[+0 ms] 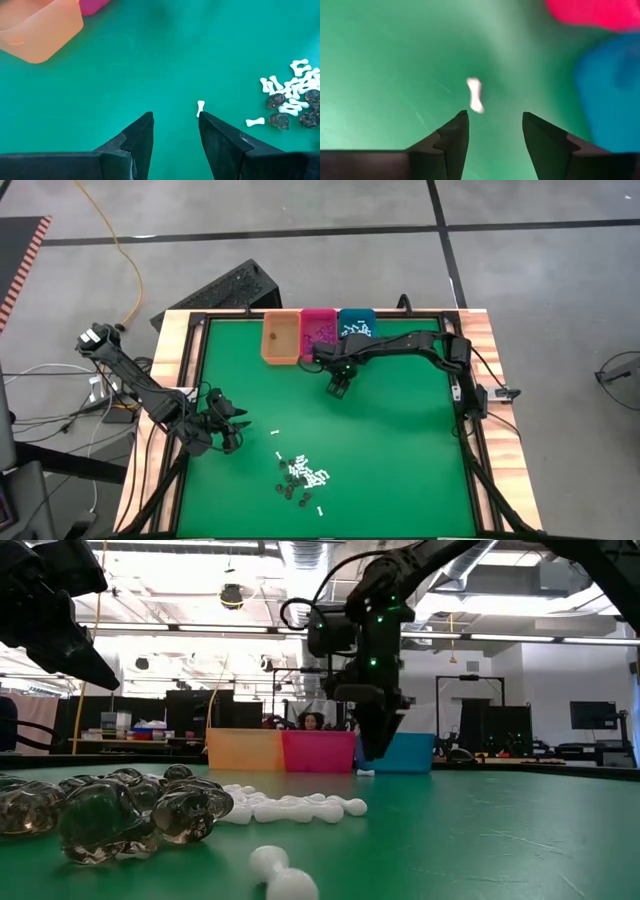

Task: Sort Halloween decoration
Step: Put the violet witch hat toy into the red bin

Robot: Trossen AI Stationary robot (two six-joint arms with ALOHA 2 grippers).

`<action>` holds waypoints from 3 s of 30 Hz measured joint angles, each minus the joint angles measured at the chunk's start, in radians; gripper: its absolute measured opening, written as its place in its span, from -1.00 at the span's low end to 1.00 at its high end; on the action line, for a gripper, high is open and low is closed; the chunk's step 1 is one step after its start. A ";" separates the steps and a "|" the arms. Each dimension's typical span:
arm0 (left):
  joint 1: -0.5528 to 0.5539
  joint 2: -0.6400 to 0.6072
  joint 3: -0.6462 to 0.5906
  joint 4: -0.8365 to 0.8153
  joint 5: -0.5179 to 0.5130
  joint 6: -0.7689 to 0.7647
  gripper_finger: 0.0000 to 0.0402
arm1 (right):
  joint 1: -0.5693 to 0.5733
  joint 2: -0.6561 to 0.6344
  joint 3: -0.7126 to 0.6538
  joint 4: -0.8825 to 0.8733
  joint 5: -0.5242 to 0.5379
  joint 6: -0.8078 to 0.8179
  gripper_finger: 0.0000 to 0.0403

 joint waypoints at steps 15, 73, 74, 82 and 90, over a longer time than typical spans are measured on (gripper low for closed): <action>0.000 0.000 0.000 -0.007 -0.031 0.015 -0.26 | -0.005 0.052 -0.009 0.097 -0.041 -0.032 -0.02; 0.000 0.000 0.000 -0.047 -0.036 -0.026 -0.26 | -0.283 -0.116 0.116 -0.067 0.016 -0.026 -0.23; 0.000 0.000 0.000 -0.047 -0.034 -0.026 -0.26 | -0.282 -0.116 0.116 -0.066 -0.007 -0.021 -0.18; 0.000 0.000 0.000 -0.047 -0.016 -0.019 -0.26 | -0.028 -0.116 0.116 0.049 -0.166 0.007 -0.05; 0.000 0.000 0.000 -0.046 0.025 -0.018 -0.26 | 0.399 -0.116 0.116 0.124 0.029 0.221 -0.13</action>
